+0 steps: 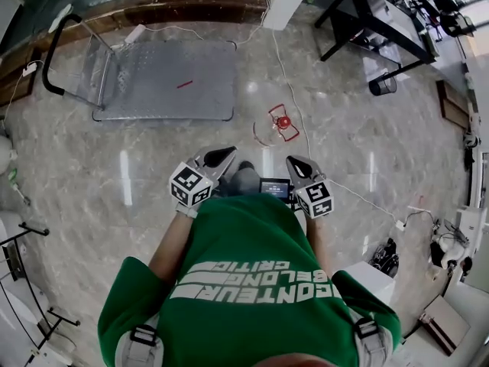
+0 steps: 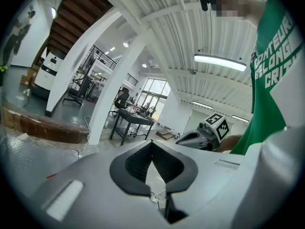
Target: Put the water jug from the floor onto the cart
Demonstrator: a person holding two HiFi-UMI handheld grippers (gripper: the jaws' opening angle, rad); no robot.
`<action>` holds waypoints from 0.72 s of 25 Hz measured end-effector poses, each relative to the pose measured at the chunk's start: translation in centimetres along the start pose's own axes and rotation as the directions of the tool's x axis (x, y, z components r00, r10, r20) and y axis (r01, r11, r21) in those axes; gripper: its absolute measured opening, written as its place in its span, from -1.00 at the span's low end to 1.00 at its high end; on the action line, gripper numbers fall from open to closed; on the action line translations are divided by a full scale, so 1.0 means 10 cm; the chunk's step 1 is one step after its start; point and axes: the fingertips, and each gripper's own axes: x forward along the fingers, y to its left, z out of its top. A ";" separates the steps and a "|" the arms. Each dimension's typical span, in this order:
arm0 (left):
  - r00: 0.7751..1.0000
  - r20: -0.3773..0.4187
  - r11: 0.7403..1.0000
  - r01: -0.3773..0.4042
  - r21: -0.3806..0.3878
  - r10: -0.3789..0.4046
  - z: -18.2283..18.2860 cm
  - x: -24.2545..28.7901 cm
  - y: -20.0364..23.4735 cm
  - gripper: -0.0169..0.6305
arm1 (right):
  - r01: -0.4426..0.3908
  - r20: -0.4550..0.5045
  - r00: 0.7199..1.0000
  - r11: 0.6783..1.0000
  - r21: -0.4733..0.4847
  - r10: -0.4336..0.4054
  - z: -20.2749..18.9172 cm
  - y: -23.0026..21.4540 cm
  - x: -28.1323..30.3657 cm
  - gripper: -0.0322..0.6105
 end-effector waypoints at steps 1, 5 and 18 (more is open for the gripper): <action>1.000 0.001 1.000 0.001 -0.004 -0.001 -0.01 0.00 0.02 -0.92 | 0.004 -0.003 1.000 1.000 0.000 -0.004 0.00 -0.01 0.00 -0.93; 1.000 -0.007 1.000 0.006 -0.026 -0.007 -0.10 0.00 0.08 -0.92 | 0.017 -0.006 1.000 1.000 -0.003 -0.017 -0.01 -0.03 0.03 -0.93; 1.000 -0.011 1.000 0.019 -0.019 -0.019 -0.03 -0.01 0.21 -0.92 | 0.032 0.021 0.999 0.999 -0.027 -0.031 0.20 -0.17 0.26 -0.93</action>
